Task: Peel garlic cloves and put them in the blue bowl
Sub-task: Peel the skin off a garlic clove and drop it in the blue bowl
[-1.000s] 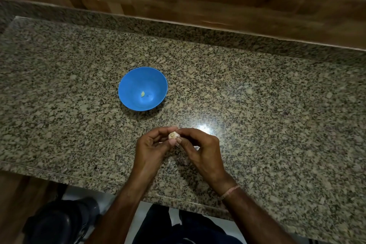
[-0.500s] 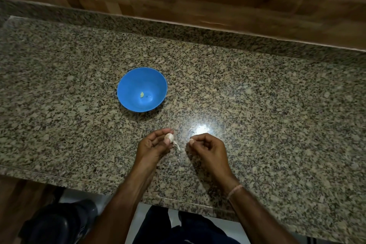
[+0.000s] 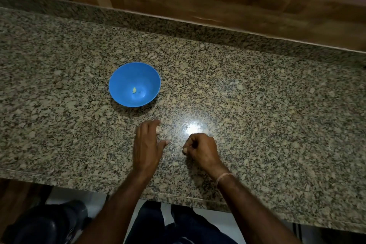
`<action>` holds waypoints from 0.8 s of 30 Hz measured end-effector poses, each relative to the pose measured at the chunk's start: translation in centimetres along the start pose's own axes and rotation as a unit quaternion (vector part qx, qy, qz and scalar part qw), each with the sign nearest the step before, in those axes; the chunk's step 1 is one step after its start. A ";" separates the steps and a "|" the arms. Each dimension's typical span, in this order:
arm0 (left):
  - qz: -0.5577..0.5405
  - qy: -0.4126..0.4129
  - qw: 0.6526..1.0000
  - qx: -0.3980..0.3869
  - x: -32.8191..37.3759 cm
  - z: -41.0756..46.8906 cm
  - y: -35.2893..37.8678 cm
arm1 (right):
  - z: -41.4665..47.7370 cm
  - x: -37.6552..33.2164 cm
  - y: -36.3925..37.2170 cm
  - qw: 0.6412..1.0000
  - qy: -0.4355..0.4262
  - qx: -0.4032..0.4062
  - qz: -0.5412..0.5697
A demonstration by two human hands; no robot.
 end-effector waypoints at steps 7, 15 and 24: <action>0.023 -0.028 0.999 0.040 -1.0 -4.2 0.3 | 1.0 -0.7 0.3 0.998 0.035 -0.046 -0.040; 0.008 -0.027 1.000 -0.001 -1.9 -3.8 1.2 | 0.8 -1.0 0.8 0.994 0.058 -0.020 -0.093; -0.001 -0.048 0.999 -0.010 -1.8 -3.7 1.0 | -0.3 -2.4 0.8 0.985 0.031 0.032 -0.167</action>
Point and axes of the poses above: each hand's wrist, its own z-axis towards the middle knuckle, its own y-axis out of the palm, x = y × z, the point moved 10 cm from there along z, towards the middle knuckle, and after that the axes turned 6 degrees about -z, right-handed, at the moved point
